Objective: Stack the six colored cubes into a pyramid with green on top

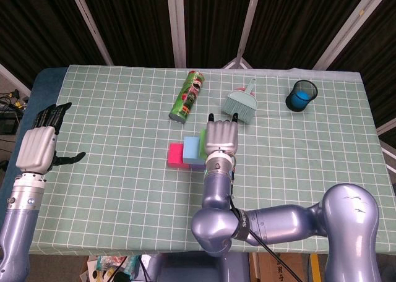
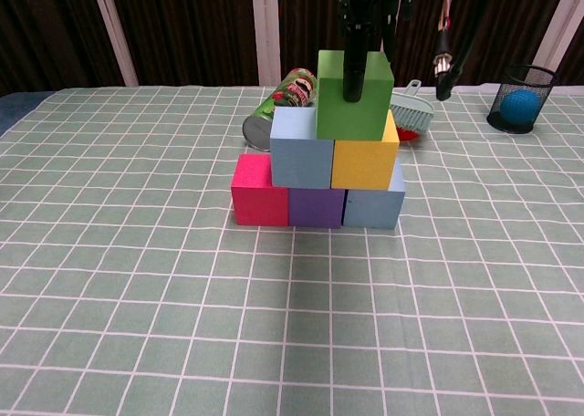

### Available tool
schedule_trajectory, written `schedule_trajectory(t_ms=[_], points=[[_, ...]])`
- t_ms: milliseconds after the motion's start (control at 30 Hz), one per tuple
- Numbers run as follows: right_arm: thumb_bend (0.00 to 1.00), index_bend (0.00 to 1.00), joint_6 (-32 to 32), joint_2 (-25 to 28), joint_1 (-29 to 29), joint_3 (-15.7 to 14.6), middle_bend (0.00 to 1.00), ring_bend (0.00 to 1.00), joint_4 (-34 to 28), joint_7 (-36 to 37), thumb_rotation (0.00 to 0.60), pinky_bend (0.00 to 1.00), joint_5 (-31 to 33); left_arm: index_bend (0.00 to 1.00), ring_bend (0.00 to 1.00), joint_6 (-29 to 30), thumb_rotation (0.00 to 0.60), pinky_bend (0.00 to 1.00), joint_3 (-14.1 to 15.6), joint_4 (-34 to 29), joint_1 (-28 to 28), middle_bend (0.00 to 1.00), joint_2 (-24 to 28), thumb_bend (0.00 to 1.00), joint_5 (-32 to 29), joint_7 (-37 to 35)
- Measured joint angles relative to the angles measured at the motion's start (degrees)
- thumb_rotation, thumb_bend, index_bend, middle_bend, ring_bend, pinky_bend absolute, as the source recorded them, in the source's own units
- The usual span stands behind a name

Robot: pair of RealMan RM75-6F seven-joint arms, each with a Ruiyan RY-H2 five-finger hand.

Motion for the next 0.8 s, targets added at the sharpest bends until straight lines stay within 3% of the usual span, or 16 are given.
schedule_trajectory(t_ms=[133, 500, 800], points=[[0.26, 0.04, -0.4, -0.1, -0.3, -0.1, 0.4, 0.25, -0.1, 0.0, 0.6, 0.01, -0.4, 0.0, 0.02, 0.0, 0.6, 0.05, 0.0, 0.0, 0.0, 0.07, 0.0, 0.12, 0.0, 0.1], [0.26, 0.0, -1.5, 0.1, -0.8, 0.3, 0.09, 0.08, -0.9, -0.3, 0.6, 0.01, -0.6, 0.0, 0.02, 0.1, 0.6, 0.05, 0.0, 0.1, -0.1, 0.07, 0.0, 0.12, -0.2, 0.2], [0.26, 0.0, -1.2, 0.6, -1.3, 0.2, 0.0, 0.01, -2.4, 0.3, 0.6, 0.01, -1.4, 0.0, 0.02, 0.2, 0.6, 0.05, 0.1, 0.1, -0.1, 0.07, 0.0, 0.12, 0.0, 0.2]])
